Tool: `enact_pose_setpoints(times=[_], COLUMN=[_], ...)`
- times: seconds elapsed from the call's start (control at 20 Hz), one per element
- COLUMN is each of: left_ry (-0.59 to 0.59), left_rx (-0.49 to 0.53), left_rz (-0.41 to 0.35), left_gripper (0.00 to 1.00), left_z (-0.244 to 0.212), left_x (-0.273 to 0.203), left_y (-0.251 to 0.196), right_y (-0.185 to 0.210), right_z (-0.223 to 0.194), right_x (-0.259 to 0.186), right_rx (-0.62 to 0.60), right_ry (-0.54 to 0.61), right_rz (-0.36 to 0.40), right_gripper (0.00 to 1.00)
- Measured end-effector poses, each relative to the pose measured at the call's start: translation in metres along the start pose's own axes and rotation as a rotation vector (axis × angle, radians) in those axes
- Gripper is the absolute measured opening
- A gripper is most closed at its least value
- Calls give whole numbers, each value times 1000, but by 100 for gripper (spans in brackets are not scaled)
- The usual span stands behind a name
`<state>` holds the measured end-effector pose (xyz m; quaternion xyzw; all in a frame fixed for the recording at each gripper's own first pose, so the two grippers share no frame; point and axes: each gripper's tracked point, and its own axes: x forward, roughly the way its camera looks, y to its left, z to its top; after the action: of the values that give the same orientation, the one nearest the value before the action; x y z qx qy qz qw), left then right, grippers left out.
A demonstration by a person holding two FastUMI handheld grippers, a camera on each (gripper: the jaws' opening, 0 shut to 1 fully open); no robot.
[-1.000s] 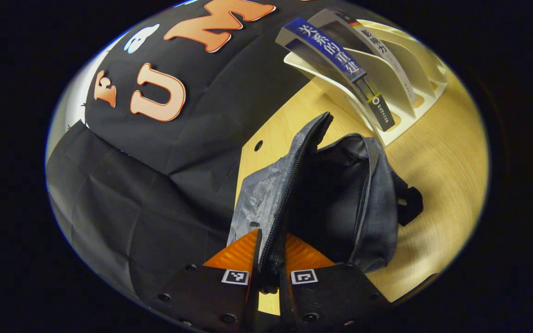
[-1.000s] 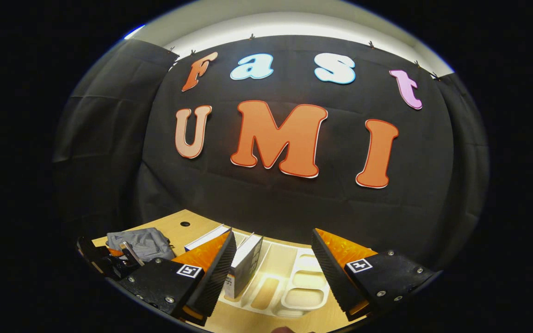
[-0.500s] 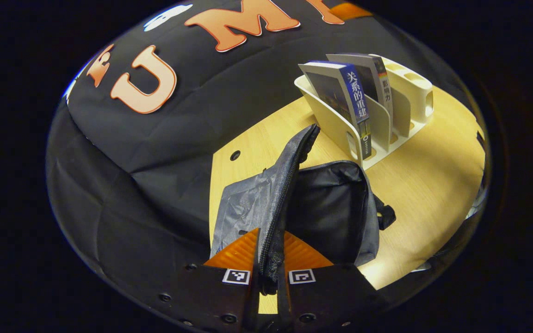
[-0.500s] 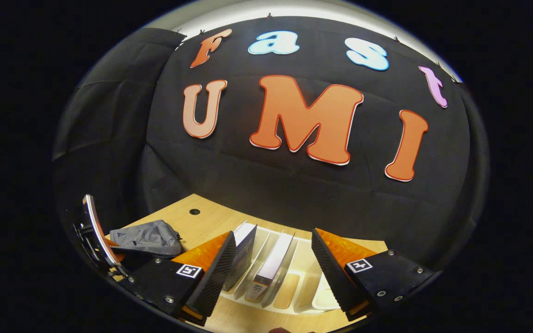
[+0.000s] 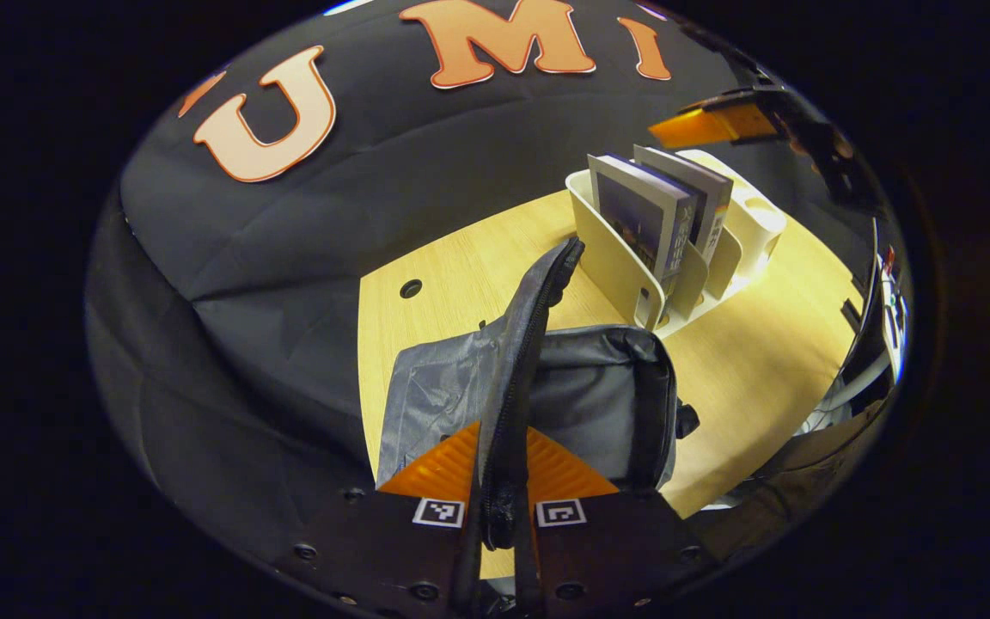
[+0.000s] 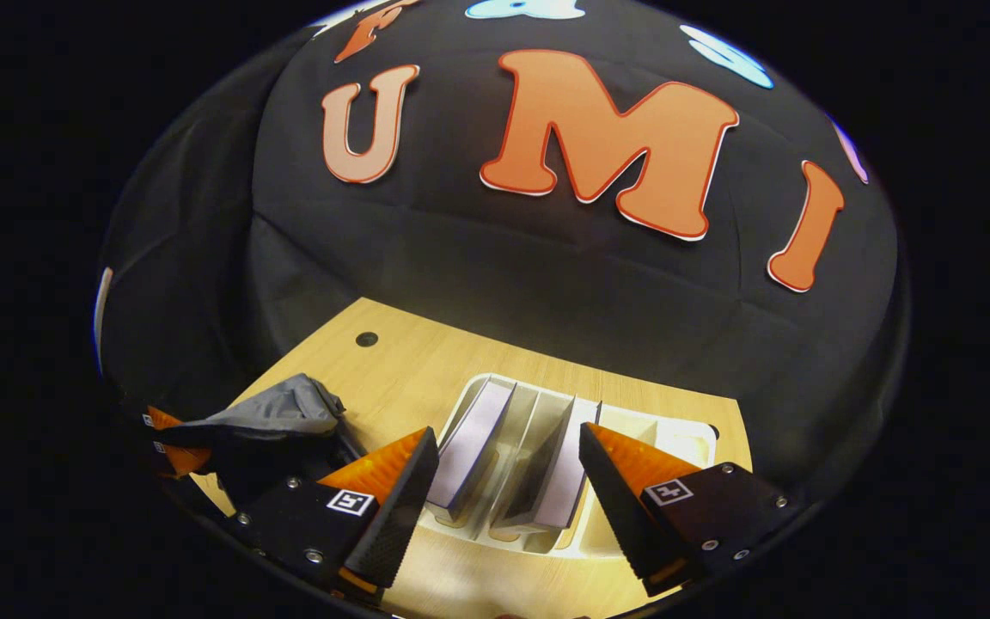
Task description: Open the schoolbag, grab two books from the bookshelf and put them into the schoolbag.
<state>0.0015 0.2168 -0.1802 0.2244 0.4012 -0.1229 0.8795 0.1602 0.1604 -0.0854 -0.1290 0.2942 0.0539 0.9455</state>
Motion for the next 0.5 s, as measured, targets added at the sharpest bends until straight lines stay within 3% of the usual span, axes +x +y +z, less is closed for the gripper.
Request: enact_pose_setpoints(times=[0.3,0.5], left_ry=[33,34], left_rx=[30,52], left_rz=[-67,-89], left_gripper=[15,15], left_z=[6,8], left_x=[-3,-5], left_y=[17,23], right_y=[24,27], right_z=[-11,-28], right_x=[36,63], right_rx=[98,131], right_ry=[202,344], right_rz=[58,35], right_gripper=[98,93])
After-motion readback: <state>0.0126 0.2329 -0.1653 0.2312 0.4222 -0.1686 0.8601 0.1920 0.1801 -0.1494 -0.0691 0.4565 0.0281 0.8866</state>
